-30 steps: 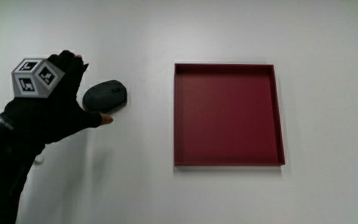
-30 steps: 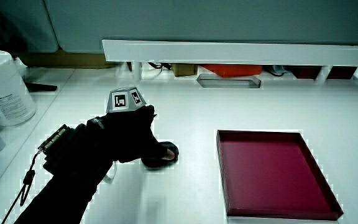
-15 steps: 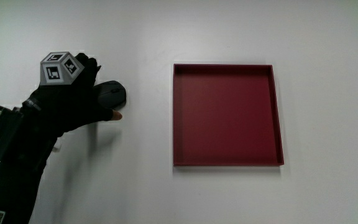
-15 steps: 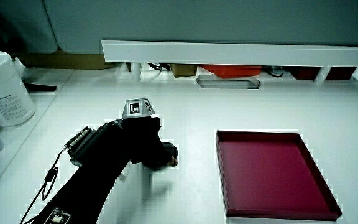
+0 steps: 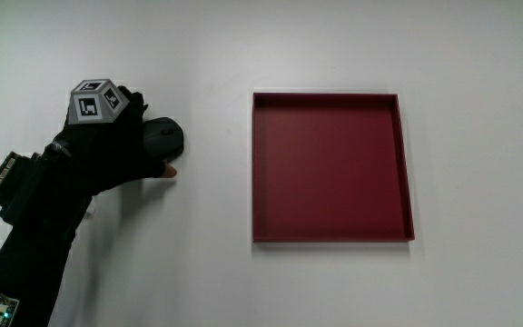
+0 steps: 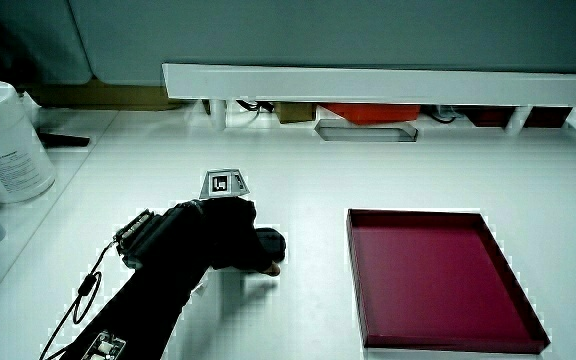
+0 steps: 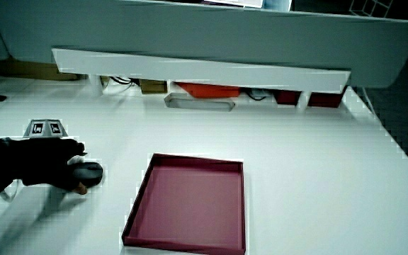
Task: Pick mouse from desk
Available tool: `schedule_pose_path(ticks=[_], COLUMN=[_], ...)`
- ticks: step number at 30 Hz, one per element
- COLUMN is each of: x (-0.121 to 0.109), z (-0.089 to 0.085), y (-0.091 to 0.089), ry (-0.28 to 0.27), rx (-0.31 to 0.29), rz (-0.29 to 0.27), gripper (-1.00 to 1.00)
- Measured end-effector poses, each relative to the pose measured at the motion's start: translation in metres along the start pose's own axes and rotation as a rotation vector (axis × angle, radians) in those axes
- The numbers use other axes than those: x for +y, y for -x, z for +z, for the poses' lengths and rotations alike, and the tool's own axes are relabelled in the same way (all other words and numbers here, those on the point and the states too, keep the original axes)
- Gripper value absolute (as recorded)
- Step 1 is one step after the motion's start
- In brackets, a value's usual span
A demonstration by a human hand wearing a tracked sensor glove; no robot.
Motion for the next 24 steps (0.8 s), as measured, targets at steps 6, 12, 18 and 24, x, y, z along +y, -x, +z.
schedule_pose_path(ticks=[6,12,18,24], x=[-0.0047,-0.0016,-0.0008,-0.0029], z=[0.0011,-0.0012,-0.0010,-0.0041], y=[-0.0051,-0.0036,-0.0028,-0.0027], ry=[-0.048,-0.052,-0.080,-0.116], rx=[0.008,0.003,0.015,0.034], rz=[-0.015,-0.018,-0.051,-0.057], gripper=[0.44,0.81,1.00,1.00])
